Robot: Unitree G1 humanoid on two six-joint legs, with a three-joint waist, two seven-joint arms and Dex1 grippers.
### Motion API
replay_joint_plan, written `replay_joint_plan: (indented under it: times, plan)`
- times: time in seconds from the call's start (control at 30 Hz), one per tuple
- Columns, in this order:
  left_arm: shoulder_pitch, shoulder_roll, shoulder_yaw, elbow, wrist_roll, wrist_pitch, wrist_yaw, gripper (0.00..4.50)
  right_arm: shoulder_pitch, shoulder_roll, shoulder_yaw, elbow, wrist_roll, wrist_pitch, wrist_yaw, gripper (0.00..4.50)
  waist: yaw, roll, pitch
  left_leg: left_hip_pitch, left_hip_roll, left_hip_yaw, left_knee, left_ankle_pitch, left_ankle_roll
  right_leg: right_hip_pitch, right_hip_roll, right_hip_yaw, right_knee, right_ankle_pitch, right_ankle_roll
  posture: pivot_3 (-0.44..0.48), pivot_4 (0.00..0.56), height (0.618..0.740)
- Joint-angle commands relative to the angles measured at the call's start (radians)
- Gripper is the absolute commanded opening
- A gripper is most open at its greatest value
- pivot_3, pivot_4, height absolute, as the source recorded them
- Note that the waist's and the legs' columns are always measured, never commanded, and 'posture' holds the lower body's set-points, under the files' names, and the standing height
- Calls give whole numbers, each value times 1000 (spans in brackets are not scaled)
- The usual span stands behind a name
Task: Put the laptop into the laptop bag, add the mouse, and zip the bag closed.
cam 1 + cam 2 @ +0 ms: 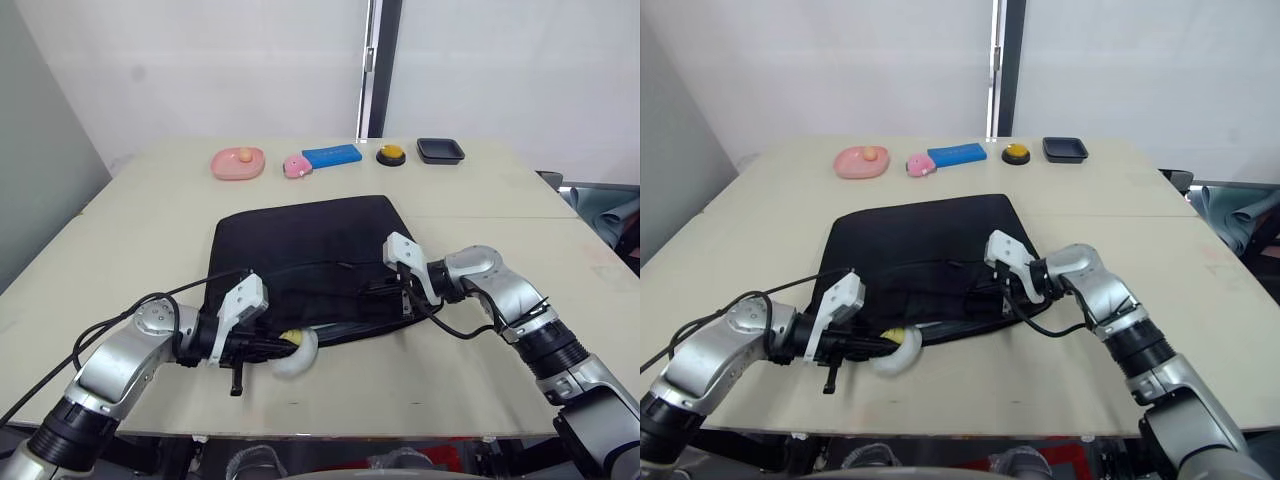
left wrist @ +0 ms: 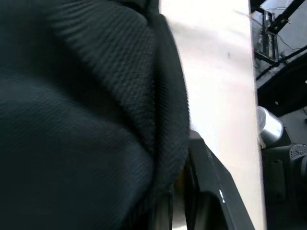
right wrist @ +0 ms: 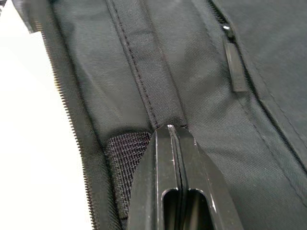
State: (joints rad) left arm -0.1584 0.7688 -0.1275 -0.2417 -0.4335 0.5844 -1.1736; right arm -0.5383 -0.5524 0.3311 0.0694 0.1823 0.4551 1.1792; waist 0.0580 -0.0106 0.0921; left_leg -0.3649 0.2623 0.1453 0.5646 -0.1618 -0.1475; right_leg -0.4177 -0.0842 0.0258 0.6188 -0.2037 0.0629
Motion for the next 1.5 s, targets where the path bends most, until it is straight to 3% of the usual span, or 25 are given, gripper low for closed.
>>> replay_joint_plan:
  times: [0.03,0.27,0.4,0.47,0.6,0.83,1.23,1.5]
  plan:
    - [-32,45,66,70,15,-73,-22,37,43,2,83,24,-35,37,23,0,-2,0,0,0,0,0,0,0,0,0,0,0,0,0,0,0,150,740]
    - [7,98,88,108,20,-131,-59,37,41,1,80,24,-38,40,27,0,-7,0,0,-2,0,0,-1,0,0,-1,1,0,-3,0,0,0,150,740]
    - [39,123,51,93,91,-168,-35,37,41,5,79,27,-41,39,24,0,-8,0,0,-2,0,0,-3,0,0,-1,1,-1,-5,0,0,0,150,740]
    - [83,152,28,39,132,-195,-37,37,43,6,79,24,-42,40,23,0,-11,1,0,-2,0,0,-3,0,0,-1,1,-1,-5,0,0,0,150,740]
    - [196,194,37,-190,29,-144,-81,37,49,5,73,23,-42,43,18,0,-16,1,0,-1,0,1,-5,0,-1,-1,1,0,-7,-1,1,0,150,740]
    - [176,216,9,-241,59,-141,-78,37,48,4,77,21,-43,44,24,0,-15,2,1,-1,0,1,-7,-1,-1,-1,1,-1,-8,-1,0,0,150,740]
    - [-110,-12,-258,-56,264,-185,-18,37,61,-6,82,-20,-41,71,25,0,-10,7,-2,-1,0,1,-6,0,-1,-1,1,0,-7,-1,0,0,150,740]
    - [-171,-82,-275,24,274,-237,-27,37,66,-16,76,-34,-36,87,18,0,-6,7,-2,-1,0,1,-5,0,-1,0,0,0,-7,-1,0,0,150,740]
